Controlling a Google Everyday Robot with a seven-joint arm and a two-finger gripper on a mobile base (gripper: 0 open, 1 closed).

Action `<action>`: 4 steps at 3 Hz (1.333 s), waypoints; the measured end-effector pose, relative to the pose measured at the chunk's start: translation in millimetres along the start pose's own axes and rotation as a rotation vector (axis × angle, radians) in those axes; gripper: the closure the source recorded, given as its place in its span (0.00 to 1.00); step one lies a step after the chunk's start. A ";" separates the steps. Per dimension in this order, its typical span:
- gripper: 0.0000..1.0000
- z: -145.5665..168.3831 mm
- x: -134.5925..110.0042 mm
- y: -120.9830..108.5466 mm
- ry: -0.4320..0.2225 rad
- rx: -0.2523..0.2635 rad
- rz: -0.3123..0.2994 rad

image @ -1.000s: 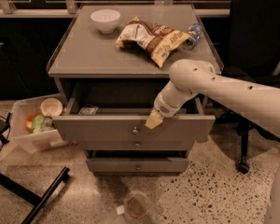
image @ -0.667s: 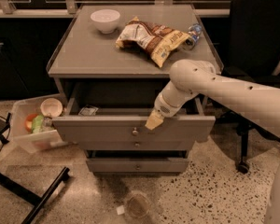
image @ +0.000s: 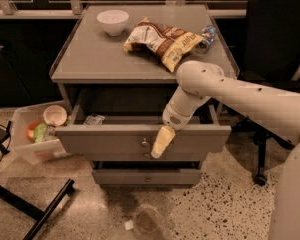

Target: Open top drawer

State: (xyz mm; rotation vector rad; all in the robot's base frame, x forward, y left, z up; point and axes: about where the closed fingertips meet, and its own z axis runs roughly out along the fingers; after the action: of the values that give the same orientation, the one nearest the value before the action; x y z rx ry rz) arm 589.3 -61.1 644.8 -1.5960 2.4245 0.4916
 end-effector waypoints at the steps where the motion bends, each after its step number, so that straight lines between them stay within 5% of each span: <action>1: 0.00 -13.7 9.7 29.6 0.058 -0.086 -0.019; 2: 0.00 -31.3 18.4 49.4 0.109 -0.150 -0.018; 4: 0.42 -38.8 34.6 67.9 0.196 -0.252 -0.019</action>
Offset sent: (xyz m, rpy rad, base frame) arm -0.0776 -0.0208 0.0565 -0.0667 0.2454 0.1185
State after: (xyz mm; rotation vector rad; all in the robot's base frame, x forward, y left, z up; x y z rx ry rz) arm 513.9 -80.7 680.2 -1.8447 2.5710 0.6923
